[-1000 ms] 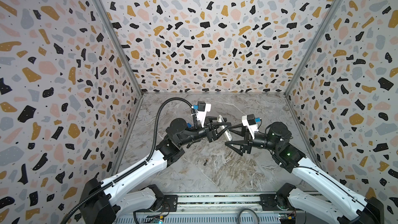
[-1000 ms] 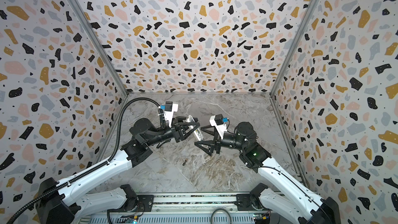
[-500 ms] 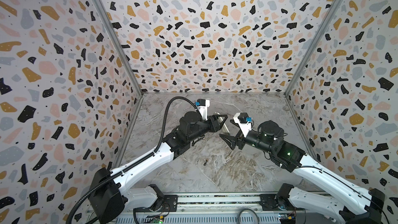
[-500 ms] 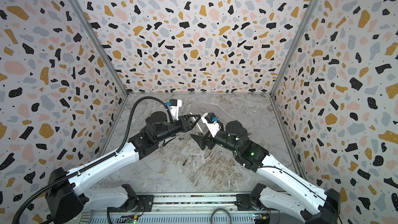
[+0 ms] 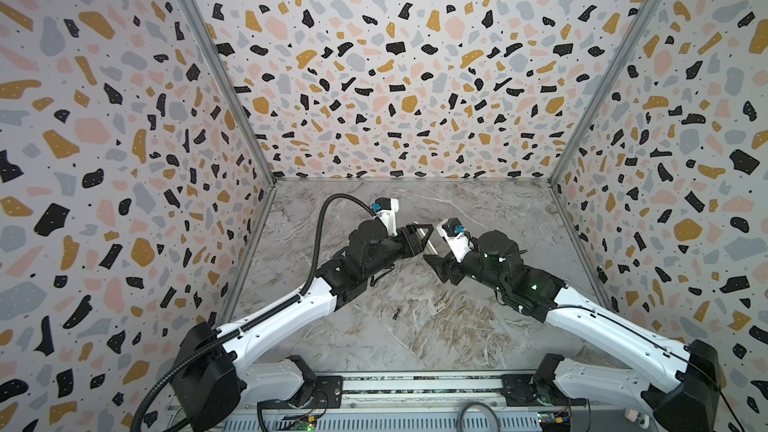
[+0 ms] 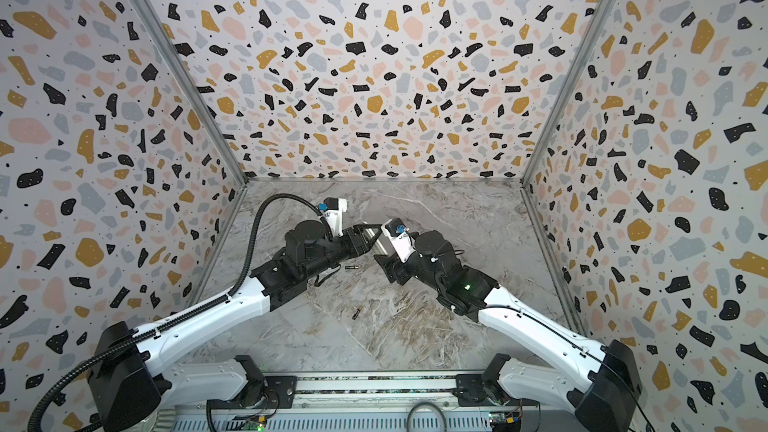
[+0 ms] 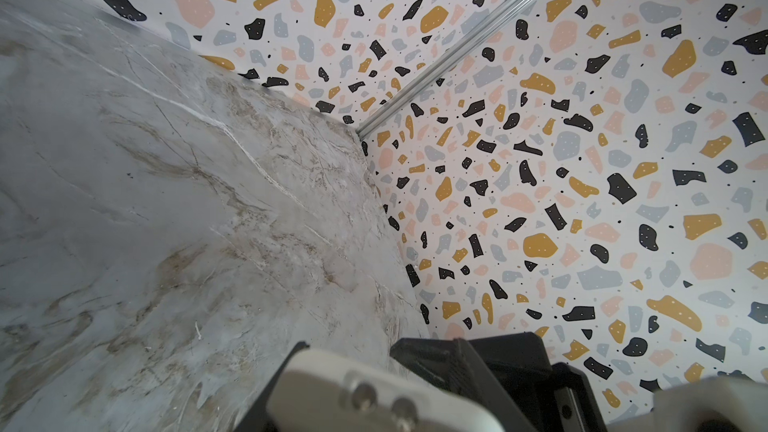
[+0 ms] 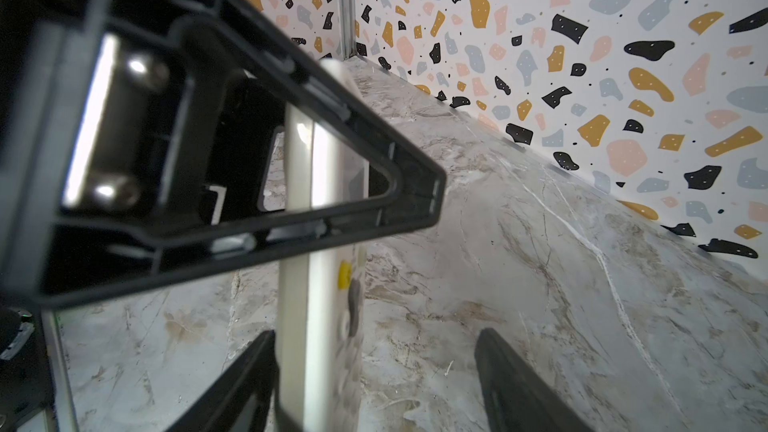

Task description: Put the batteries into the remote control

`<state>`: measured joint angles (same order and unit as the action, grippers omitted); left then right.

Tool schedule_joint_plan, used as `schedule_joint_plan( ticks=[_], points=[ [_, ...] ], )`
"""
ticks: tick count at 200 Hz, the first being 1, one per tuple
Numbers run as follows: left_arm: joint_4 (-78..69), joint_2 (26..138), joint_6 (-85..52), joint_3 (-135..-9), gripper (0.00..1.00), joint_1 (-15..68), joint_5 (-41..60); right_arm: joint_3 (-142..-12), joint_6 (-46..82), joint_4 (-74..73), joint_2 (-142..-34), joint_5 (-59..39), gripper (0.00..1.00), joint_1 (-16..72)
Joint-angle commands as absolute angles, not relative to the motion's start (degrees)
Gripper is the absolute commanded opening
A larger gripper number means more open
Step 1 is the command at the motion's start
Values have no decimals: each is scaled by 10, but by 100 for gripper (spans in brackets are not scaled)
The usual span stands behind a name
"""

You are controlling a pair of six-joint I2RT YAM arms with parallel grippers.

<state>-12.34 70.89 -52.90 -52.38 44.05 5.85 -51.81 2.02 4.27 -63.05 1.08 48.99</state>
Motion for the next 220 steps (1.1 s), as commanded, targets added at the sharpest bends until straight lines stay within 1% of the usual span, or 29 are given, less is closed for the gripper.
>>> schedule_joint_plan(
  ticks=[1,27,43,56,71,98,102,114,126,134,148,159,167,178,196,220],
  points=[
    [-166,708,-537,-518,0,442,56,-519,18,33,-639,5,72,493],
    [-169,707,-537,-516,0,443,57,-515,18,27,-648,0,69,493],
    [-170,708,-537,-515,0,443,57,-512,18,23,-652,-1,65,493],
    [-170,710,-537,-514,0,443,58,-511,17,23,-653,-2,58,493],
    [-170,710,-537,-513,0,443,58,-508,17,21,-652,-8,44,493],
    [-172,711,-535,-511,0,443,58,-504,16,20,-645,-17,28,493],
    [-171,710,-534,-510,1,443,58,-504,15,20,-644,-18,26,493],
    [-172,710,-531,-509,9,443,58,-501,15,20,-639,-23,20,493],
    [-172,709,-528,-507,23,442,58,-498,14,21,-632,-27,15,493],
    [-174,708,-525,-507,39,442,60,-496,14,23,-626,-27,12,492],
    [-181,702,-515,-507,73,440,62,-489,18,24,-612,-37,9,482],
    [-182,695,-511,-510,90,438,65,-481,28,22,-595,-66,7,462],
    [-178,690,-491,-514,96,435,69,-474,36,18,-585,-88,6,445],
    [-172,683,-477,-519,100,427,80,-462,49,11,-567,-129,5,418],
    [-171,671,-450,-526,100,416,113,-445,63,-3,-539,-196,3,385],
    [-192,664,-399,-538,100,412,207,-435,76,-19,-517,-271,2,366]
  ],
)
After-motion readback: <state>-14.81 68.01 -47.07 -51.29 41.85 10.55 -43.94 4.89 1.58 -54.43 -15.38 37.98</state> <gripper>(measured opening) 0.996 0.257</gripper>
